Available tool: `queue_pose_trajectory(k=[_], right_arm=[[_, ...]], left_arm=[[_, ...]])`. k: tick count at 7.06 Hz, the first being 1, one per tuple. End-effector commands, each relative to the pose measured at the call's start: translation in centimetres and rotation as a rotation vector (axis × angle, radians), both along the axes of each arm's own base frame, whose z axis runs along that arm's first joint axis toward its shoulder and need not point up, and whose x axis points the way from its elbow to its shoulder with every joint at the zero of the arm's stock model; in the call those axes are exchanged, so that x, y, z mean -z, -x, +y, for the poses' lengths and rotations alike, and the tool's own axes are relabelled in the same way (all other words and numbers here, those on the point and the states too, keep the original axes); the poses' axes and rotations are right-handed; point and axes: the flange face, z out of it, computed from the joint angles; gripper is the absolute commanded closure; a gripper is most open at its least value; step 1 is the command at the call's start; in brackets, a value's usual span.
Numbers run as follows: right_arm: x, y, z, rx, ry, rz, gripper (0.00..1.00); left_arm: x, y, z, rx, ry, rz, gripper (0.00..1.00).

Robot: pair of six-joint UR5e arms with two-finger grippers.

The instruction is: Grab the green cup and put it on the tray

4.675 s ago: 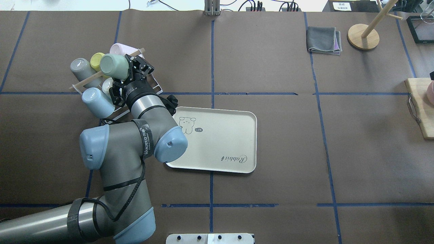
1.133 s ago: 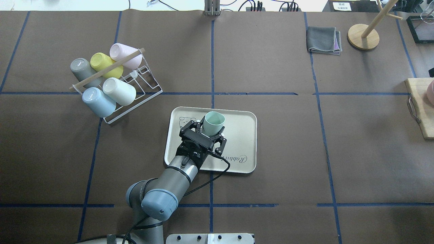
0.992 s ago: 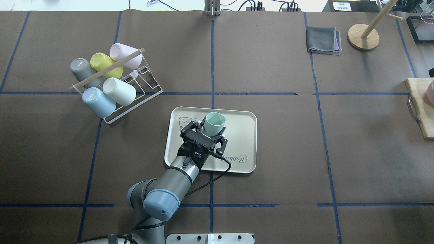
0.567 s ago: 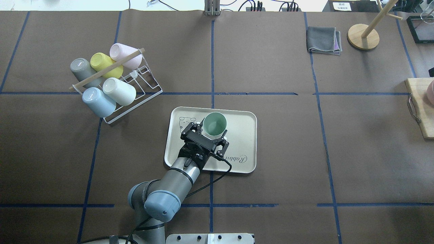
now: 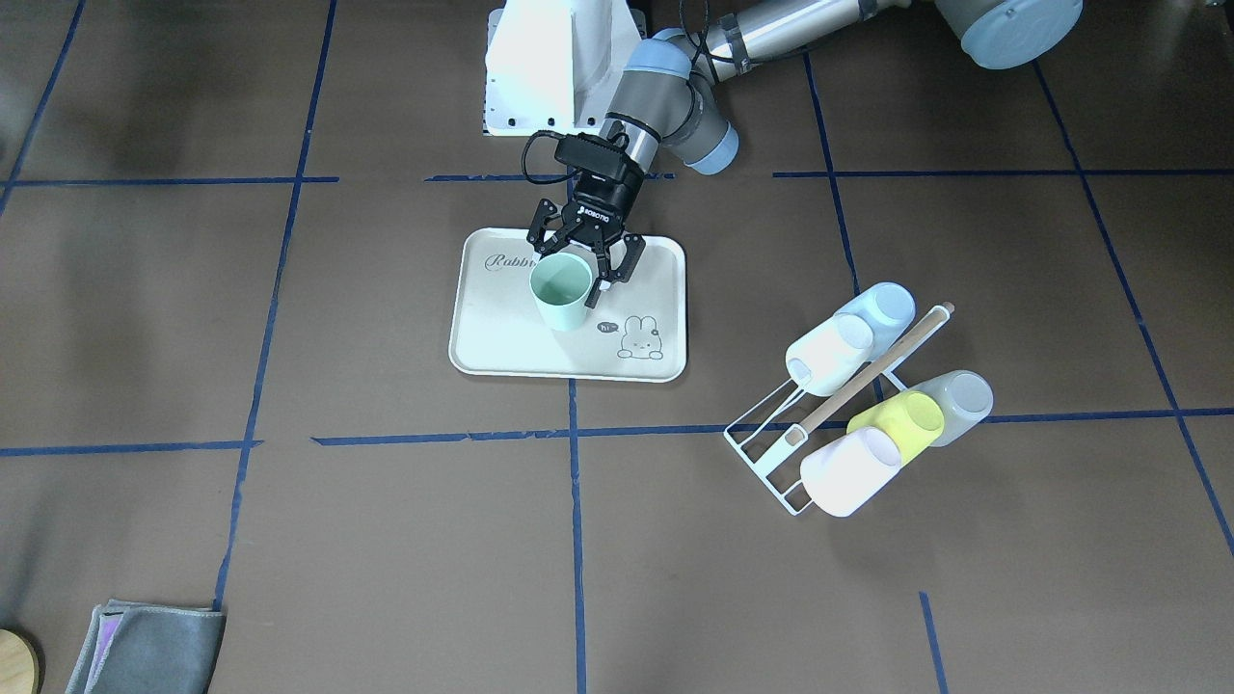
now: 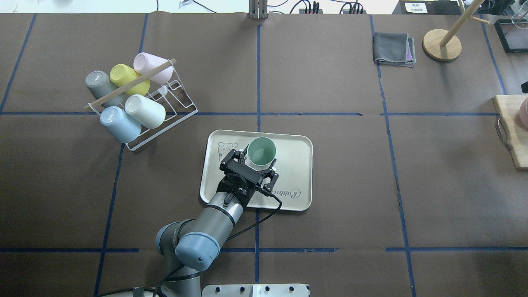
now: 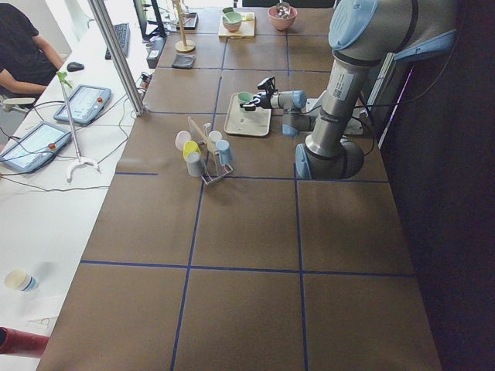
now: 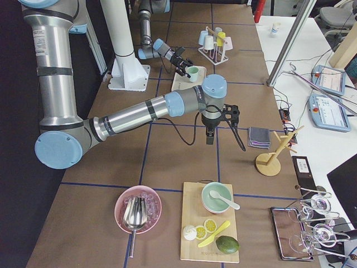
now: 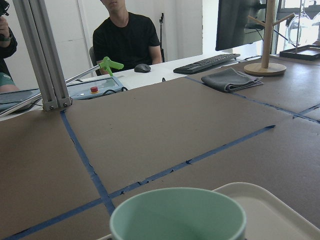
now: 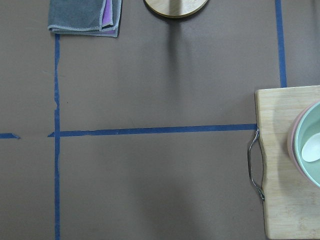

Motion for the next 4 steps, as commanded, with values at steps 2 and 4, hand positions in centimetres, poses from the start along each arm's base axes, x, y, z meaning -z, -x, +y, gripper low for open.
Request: queue_pose_trajectory(k=[2, 4], right_arm=[[0.01, 0.0, -0.01, 0.0, 0.001, 0.0, 0.0], [0.08, 0.0, 0.01, 0.0, 0.0, 0.0, 0.0]], left_arm=[[-0.23, -0.22, 0.46, -0.007, 0.001, -0.004, 0.19], [-0.47, -0.38, 0.65, -0.01, 0.001, -0.008, 0.19]])
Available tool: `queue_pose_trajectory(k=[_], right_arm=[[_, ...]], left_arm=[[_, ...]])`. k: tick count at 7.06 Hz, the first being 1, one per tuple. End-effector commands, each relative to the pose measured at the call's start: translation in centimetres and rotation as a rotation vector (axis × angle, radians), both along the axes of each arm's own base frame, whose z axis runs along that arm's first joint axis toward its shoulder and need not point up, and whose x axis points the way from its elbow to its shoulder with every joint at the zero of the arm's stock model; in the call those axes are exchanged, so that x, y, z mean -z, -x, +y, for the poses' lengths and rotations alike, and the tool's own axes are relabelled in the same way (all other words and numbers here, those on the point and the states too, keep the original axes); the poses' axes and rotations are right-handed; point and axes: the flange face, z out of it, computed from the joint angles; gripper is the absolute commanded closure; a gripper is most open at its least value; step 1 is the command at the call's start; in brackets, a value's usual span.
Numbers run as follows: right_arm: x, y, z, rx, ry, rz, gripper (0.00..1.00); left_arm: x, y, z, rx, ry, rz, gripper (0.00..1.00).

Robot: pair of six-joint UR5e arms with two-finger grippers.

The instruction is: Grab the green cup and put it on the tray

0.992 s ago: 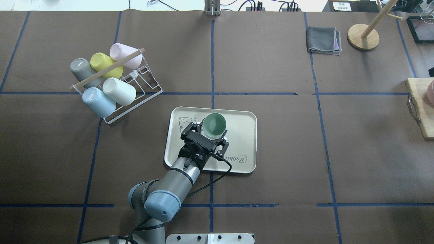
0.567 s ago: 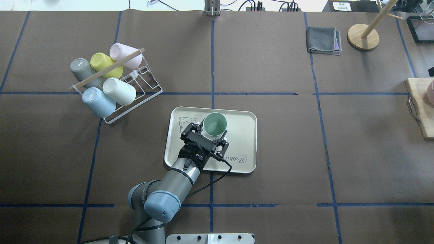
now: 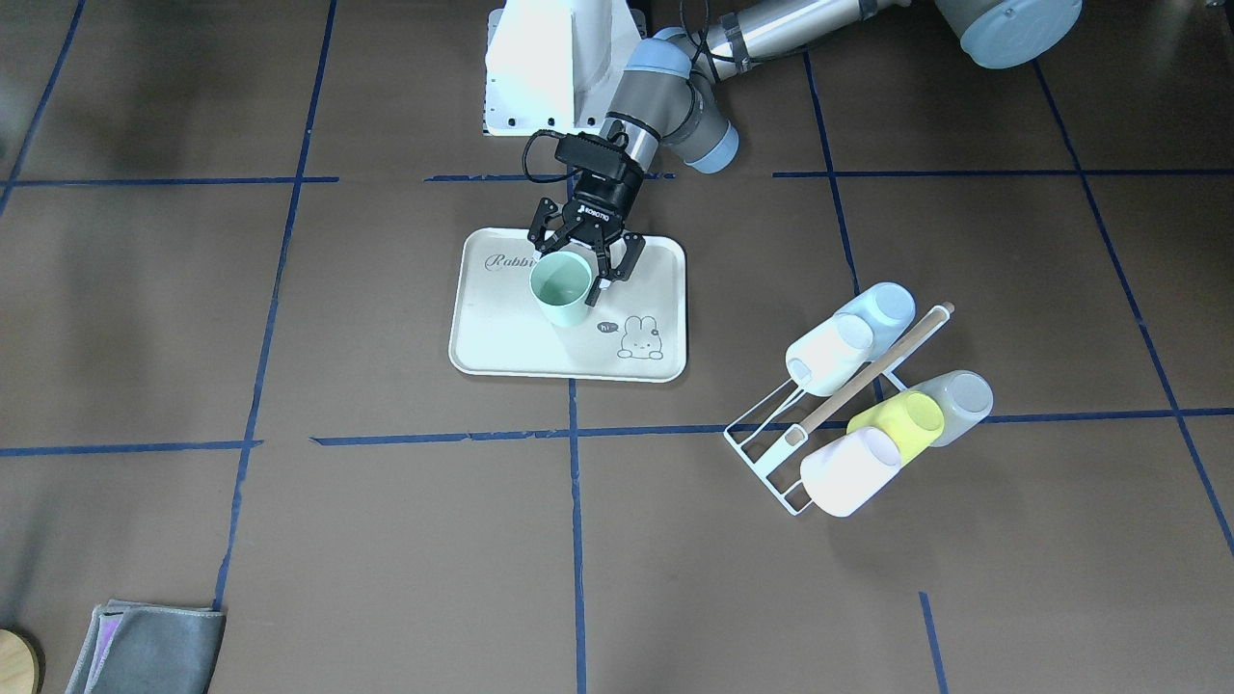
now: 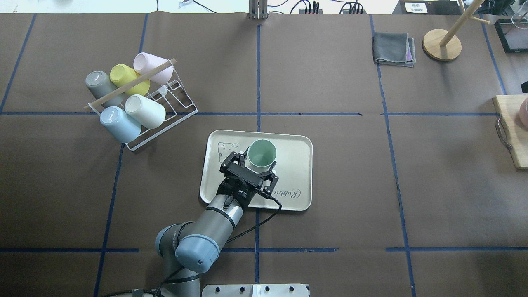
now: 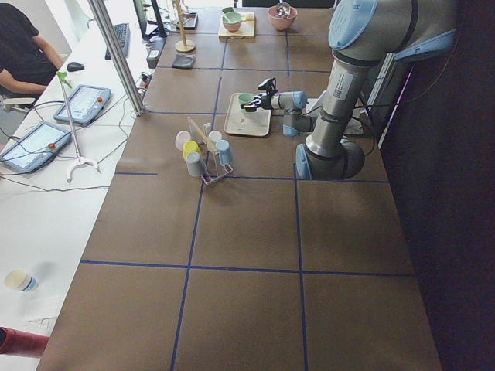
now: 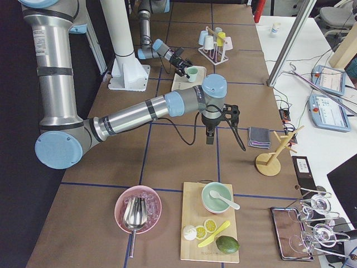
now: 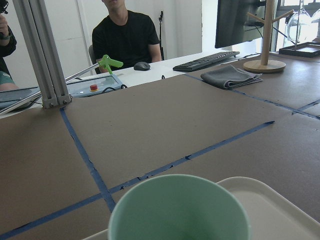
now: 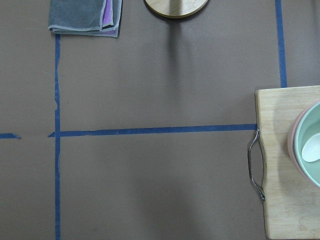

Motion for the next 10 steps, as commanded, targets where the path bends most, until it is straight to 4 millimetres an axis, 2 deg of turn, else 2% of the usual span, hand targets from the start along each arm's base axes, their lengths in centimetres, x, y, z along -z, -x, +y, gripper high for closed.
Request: queue_pose_trajectory(k=[1, 2, 3, 5, 6, 10], right_arm=[[0.0, 0.0, 0.0, -0.001, 0.001, 0.0, 0.0], [0.1, 0.0, 0.0, -0.001, -0.001, 0.0, 0.0], [0.2, 0.0, -0.1, -0.001, -0.002, -0.001, 0.0], [0.3, 0.0, -0.2, -0.001, -0.002, -0.001, 0.0], [0.4, 0.0, -0.2, -0.001, -0.004, -0.001, 0.0], [0.2, 0.1, -0.3, -0.001, 0.001, 0.0, 0.0]], left_arm=[[-0.5, -0.3, 0.1, -0.002, 0.003, -0.011, 0.18], [-0.8, -0.5, 0.2, -0.004, 0.003, -0.018, 0.14], [-0.6, -0.5, 0.2, -0.004, 0.001, -0.019, 0.04], [-0.3, -0.3, 0.1, -0.007, -0.006, -0.027, 0.0], [0.8, 0.8, 0.2, -0.004, -0.025, -0.019, 0.0], [8.6, 6.6, 0.8, 0.01, -0.088, 0.035, 0.0]])
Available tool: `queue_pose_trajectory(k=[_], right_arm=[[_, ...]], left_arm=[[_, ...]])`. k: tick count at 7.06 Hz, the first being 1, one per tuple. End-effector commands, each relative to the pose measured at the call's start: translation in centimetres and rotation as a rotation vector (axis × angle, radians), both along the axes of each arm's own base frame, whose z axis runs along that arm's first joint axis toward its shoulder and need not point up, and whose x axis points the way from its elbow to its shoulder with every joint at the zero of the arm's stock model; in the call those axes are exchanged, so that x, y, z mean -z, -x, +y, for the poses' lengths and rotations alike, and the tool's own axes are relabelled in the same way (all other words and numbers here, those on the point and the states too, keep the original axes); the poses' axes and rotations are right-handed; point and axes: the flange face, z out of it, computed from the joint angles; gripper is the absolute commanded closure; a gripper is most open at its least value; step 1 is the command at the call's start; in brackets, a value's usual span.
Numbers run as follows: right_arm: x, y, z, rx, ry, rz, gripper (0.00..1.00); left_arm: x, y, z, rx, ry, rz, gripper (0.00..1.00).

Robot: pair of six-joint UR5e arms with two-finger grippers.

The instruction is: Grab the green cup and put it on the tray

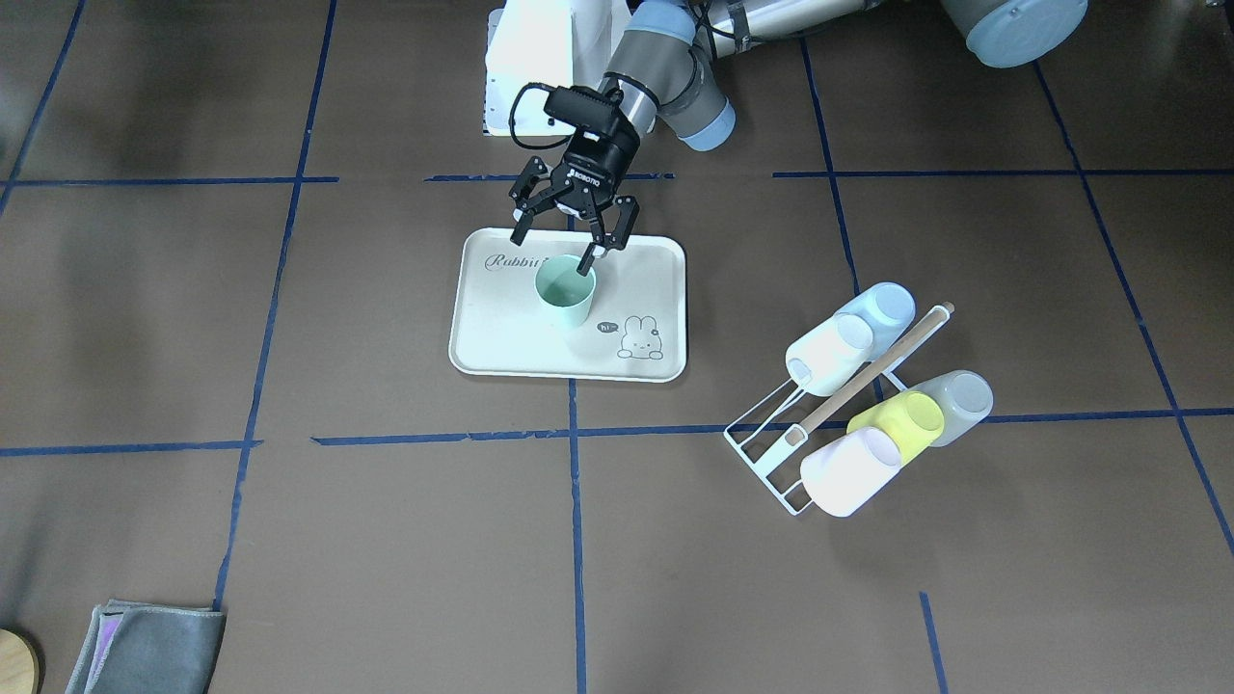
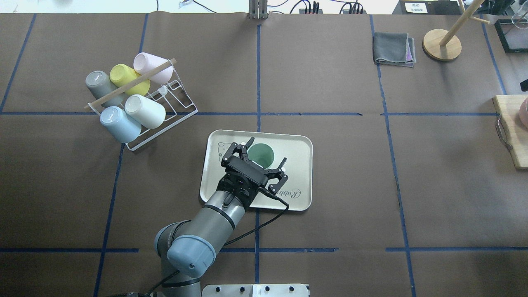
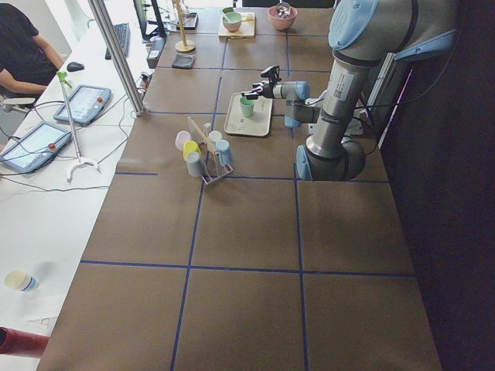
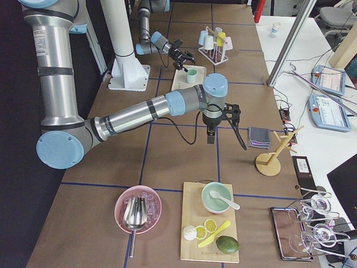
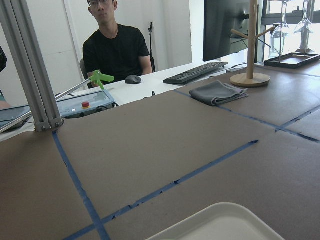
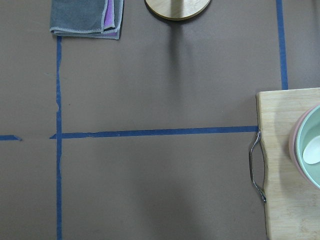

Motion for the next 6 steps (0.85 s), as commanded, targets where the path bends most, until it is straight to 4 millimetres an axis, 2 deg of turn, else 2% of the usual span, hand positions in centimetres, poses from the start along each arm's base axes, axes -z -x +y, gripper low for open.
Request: queue_pose_trajectory(k=[1, 2, 3, 5, 6], right_arm=[[-0.1, 0.0, 0.0, 0.0, 0.001, 0.002, 0.0], [-0.1, 0.0, 0.0, 0.0, 0.001, 0.002, 0.0], [-0.1, 0.0, 0.0, 0.003, -0.003, 0.004, 0.0], [-0.1, 0.0, 0.0, 0.004, -0.004, 0.002, 0.0], [-0.1, 0.0, 0.0, 0.003, -0.004, 0.005, 0.0]], left_arm=[[6.3, 5.1, 0.5, 0.008, -0.008, 0.023, 0.01], [7.3, 7.9, 0.2, 0.02, -0.01, 0.032, 0.02], [6.1, 9.1, -0.9, 0.043, 0.001, -0.028, 0.02], [5.9, 11.1, -4.2, 0.107, 0.014, -0.078, 0.01], [5.0, 12.4, -5.9, 0.141, 0.023, -0.089, 0.01]])
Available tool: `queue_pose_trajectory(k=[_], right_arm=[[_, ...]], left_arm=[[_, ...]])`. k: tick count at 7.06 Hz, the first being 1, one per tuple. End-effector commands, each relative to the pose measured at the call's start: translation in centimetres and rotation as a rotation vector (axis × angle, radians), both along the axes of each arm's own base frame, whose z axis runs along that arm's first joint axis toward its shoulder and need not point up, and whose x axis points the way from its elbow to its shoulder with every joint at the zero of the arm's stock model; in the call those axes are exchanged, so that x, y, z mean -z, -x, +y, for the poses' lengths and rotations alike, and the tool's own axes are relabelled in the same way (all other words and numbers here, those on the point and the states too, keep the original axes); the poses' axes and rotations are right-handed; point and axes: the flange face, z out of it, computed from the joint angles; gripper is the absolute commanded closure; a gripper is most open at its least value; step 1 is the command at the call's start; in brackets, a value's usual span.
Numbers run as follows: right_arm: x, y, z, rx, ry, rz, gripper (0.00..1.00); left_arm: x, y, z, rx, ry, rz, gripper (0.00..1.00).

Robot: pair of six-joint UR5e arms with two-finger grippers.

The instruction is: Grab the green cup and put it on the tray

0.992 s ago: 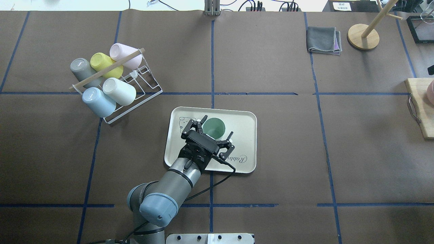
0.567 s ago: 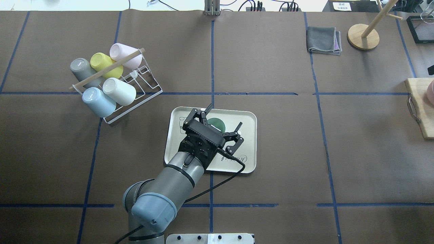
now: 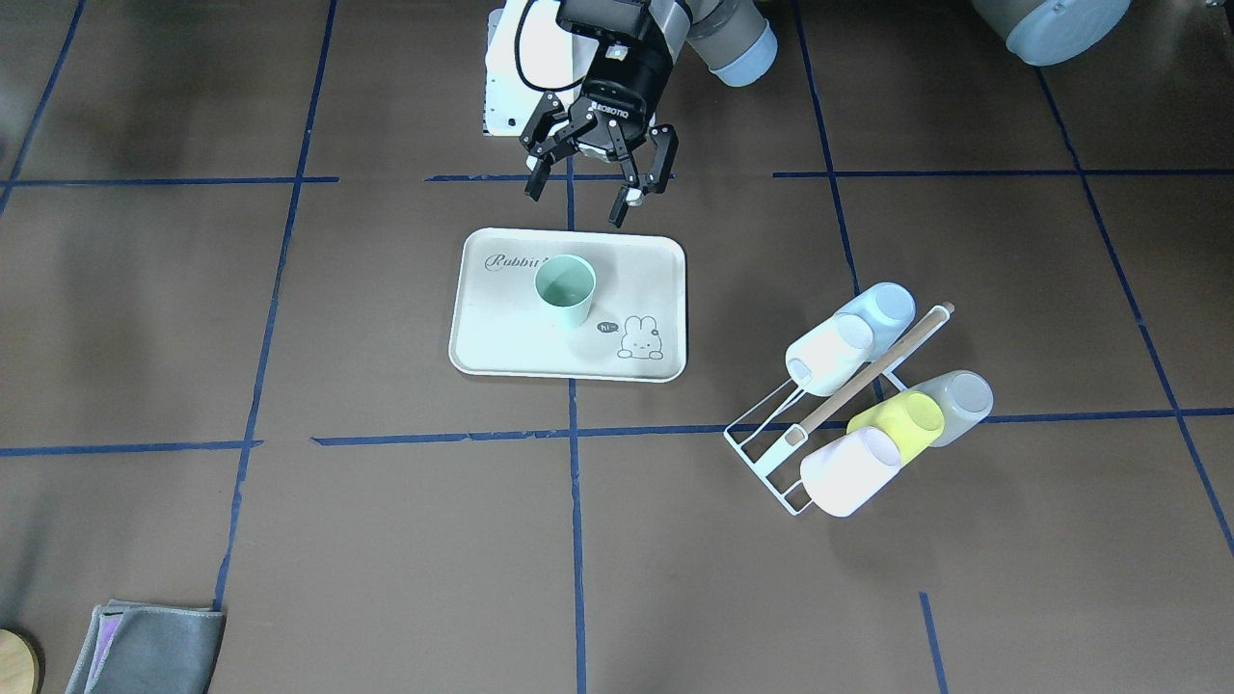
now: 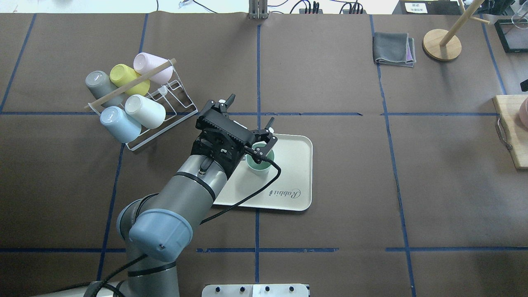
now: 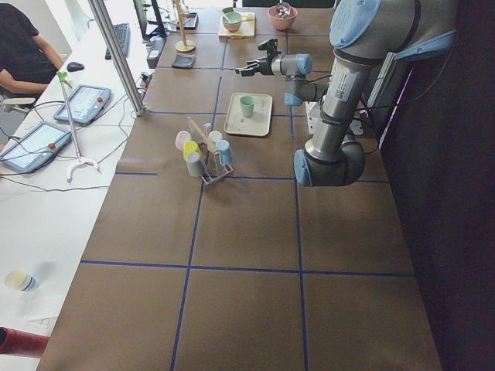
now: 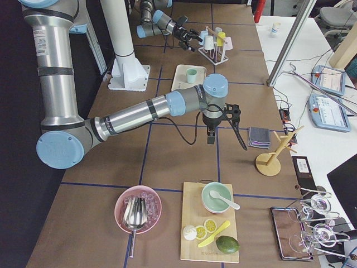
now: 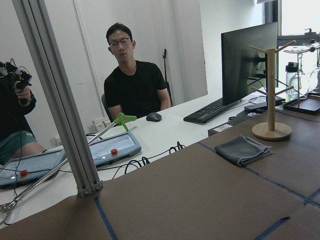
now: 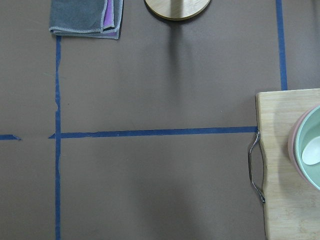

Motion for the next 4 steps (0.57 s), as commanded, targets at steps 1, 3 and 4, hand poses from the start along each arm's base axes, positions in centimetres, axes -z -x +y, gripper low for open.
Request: queue_pose_trajectory(k=[1, 3, 4], right_arm=[[0.2, -0.1, 0.1, -0.002, -0.006, 0.001, 0.0], [0.3, -0.2, 0.1, -0.004, -0.008, 0.002, 0.0], [0.4, -0.3, 0.1, -0.006, -0.011, 0.002, 0.0]], left_arm=[[-1.5, 2.4, -3.5, 0.07, 0.019, -0.038, 0.01], [-3.2, 5.8, -8.1, 0.165, 0.051, -0.112, 0.01], [-3.4, 7.7, -10.2, 0.197, 0.079, -0.084, 0.02]])
